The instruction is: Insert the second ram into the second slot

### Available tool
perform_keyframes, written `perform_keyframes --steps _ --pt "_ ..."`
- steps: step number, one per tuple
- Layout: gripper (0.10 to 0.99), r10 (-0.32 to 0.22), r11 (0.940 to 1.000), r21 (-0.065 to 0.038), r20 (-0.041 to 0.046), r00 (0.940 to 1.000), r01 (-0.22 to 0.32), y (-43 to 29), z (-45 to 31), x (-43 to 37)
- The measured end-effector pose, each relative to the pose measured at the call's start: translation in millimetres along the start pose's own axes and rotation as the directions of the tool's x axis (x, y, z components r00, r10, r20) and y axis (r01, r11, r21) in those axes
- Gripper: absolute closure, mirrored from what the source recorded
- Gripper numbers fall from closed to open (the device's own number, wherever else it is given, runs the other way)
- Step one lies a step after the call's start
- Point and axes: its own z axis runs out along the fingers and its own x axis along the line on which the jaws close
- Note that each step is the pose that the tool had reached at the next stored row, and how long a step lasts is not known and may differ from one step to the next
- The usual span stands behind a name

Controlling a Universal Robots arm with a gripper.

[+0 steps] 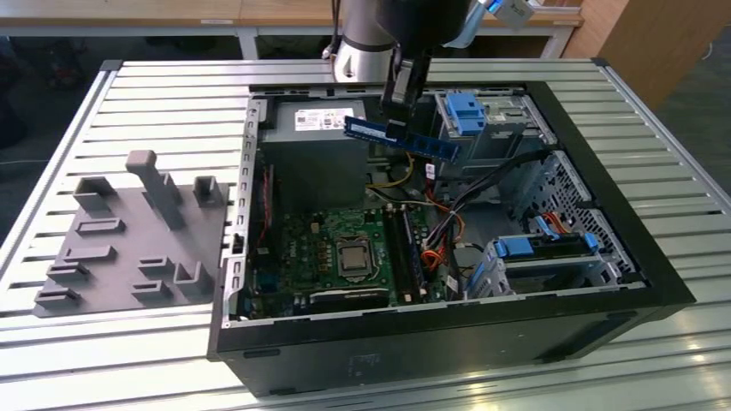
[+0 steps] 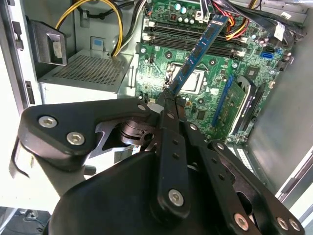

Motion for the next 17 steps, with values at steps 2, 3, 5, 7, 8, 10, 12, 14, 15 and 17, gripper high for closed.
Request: perform_keyframes --steps 2,3,5,7,8,10,12,14,15,17 --pt "0.965 0.008 1.0000 0.000 0.0003 1.0000 -0.008 0.0 0.0 0.0" --pt "0.965 0.012 0.9999 0.000 0.0005 0.9999 -0.012 0.0 0.0 0.0" --pt "0.965 0.020 0.9998 0.000 0.0007 0.9998 -0.020 0.0 0.0 0.0" --pt "0.965 0.029 0.9996 0.000 0.0011 0.9996 -0.029 0.0 0.0 0.0" --pt "0.965 0.034 0.9994 0.001 0.0013 0.9994 -0.034 0.0 0.0 0.0" --pt "0.965 0.042 0.9991 0.001 0.0016 0.9991 -0.043 0.0 0.0 0.0" --pt "0.965 0.051 0.9987 0.001 0.0020 0.9987 -0.051 0.0 0.0 0.0" --pt "0.965 0.060 0.9982 0.001 0.0023 0.9982 -0.060 0.0 0.0 0.0" --pt "0.965 0.065 0.9979 0.001 0.0025 0.9979 -0.065 0.0 0.0 0.0" --pt "0.965 0.073 0.9973 0.001 0.0029 0.9973 -0.073 0.0 0.0 0.0"
